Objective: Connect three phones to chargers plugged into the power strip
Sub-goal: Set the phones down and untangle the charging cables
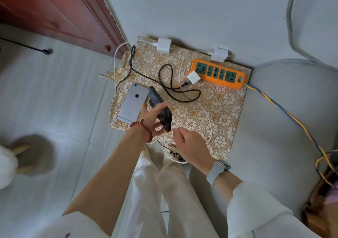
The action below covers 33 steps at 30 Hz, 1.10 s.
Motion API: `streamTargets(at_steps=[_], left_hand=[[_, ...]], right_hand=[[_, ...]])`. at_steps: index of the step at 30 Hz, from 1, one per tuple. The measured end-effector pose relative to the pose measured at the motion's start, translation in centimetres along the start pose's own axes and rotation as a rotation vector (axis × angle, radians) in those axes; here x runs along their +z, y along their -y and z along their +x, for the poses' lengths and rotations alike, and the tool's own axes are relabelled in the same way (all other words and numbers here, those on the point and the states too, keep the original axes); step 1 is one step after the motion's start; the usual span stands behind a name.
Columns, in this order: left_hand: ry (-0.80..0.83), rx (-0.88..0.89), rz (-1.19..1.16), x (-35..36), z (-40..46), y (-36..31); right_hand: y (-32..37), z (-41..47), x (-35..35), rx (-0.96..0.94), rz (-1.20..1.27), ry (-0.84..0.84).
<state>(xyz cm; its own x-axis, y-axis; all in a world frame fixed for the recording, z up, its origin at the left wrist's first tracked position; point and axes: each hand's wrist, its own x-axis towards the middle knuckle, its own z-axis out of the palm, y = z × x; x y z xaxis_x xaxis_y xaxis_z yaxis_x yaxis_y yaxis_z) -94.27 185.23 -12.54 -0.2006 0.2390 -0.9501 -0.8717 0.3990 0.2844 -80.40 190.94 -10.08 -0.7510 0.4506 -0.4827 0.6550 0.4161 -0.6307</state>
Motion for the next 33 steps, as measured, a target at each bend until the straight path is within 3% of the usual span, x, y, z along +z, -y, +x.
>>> streamTargets(at_steps=[21, 33], left_hand=[[-0.12, -0.003, 0.233, 2.7, 0.4, 1.3], [-0.185, -0.033, 0.277, 2.3, 1.0, 2.2]], right_hand=[[-1.7, 0.3, 1.2, -0.002, -0.401, 0.14], [-2.3, -0.3, 3.1, 0.13, -0.233, 0.094]])
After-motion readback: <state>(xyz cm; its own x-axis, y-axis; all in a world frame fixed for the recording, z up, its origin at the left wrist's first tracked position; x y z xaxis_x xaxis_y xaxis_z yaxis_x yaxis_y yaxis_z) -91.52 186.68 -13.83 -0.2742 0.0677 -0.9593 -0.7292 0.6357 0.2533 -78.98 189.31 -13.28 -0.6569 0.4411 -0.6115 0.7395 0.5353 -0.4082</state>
